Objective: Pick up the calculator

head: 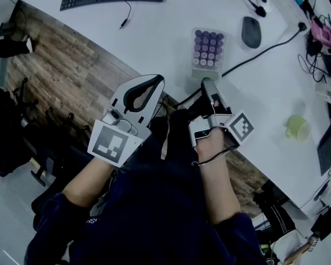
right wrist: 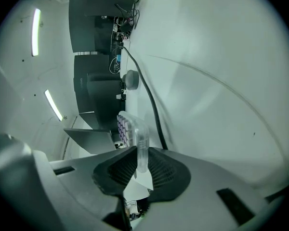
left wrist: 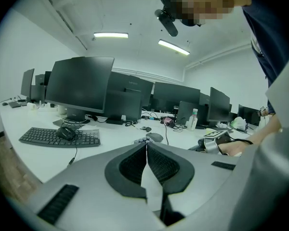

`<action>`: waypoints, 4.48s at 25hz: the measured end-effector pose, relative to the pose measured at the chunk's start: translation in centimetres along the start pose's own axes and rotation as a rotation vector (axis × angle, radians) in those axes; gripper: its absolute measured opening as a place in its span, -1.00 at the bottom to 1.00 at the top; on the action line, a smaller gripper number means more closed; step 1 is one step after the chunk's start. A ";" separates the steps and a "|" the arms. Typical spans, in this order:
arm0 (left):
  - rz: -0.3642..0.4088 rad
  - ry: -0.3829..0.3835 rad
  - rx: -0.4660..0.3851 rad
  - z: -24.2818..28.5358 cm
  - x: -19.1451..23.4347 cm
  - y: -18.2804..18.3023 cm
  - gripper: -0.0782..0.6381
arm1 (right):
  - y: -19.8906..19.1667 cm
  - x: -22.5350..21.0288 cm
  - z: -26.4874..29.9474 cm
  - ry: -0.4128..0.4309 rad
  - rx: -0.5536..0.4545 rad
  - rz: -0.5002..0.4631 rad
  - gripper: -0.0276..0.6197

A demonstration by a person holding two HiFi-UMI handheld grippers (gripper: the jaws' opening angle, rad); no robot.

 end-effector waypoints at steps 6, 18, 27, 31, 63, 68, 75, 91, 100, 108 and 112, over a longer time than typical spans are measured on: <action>0.019 0.004 -0.037 -1.0 -0.4 1.2 -0.69 | -0.3 1.9 -0.7 0.053 -0.002 -0.034 -0.69; 0.074 0.013 -0.131 -3.4 -1.4 5.2 -0.69 | -0.4 7.8 -2.7 0.181 -0.027 -0.122 -0.69; 0.133 0.028 -0.206 -5.3 -2.3 8.5 -0.69 | -0.8 12.1 -4.3 0.293 -0.040 -0.165 -0.69; 0.150 0.036 -0.240 -6.2 -2.6 9.9 -0.69 | -1.0 14.4 -5.0 0.344 -0.045 -0.193 -0.69; 0.272 0.036 -0.450 -10.3 -3.9 19.1 -0.69 | -2.2 26.9 -9.9 0.629 -0.066 -0.357 -0.69; 0.281 0.034 -0.468 -10.4 -3.7 20.0 -0.69 | -2.1 28.0 -10.3 0.662 -0.073 -0.373 -0.69; 0.293 0.030 -0.496 -10.6 -3.5 21.1 -0.69 | -2.3 29.7 -10.9 0.712 -0.071 -0.406 -0.69; 0.322 0.018 -0.527 -10.9 -3.8 22.7 -0.69 | -2.8 32.1 -12.1 0.788 -0.070 -0.445 -0.69; 0.326 0.013 -0.532 -10.6 -4.3 23.1 -0.69 | -2.4 32.4 -12.9 0.806 -0.075 -0.452 -0.69; 0.335 0.013 -0.534 -10.4 -4.8 23.2 -0.69 | -2.1 32.3 -13.3 0.813 -0.076 -0.449 -0.69; 0.335 0.013 -0.532 -10.3 -4.8 23.2 -0.69 | -1.9 32.2 -13.3 0.812 -0.076 -0.451 -0.69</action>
Point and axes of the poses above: the fingertips, and each gripper's own axes: z forward along the fingers, x to its left, y out of its top, the point moved 10 cm from there along -z, backward along the fingers, and after that the axes turned 3 degrees about x, right-handed, at the moved point
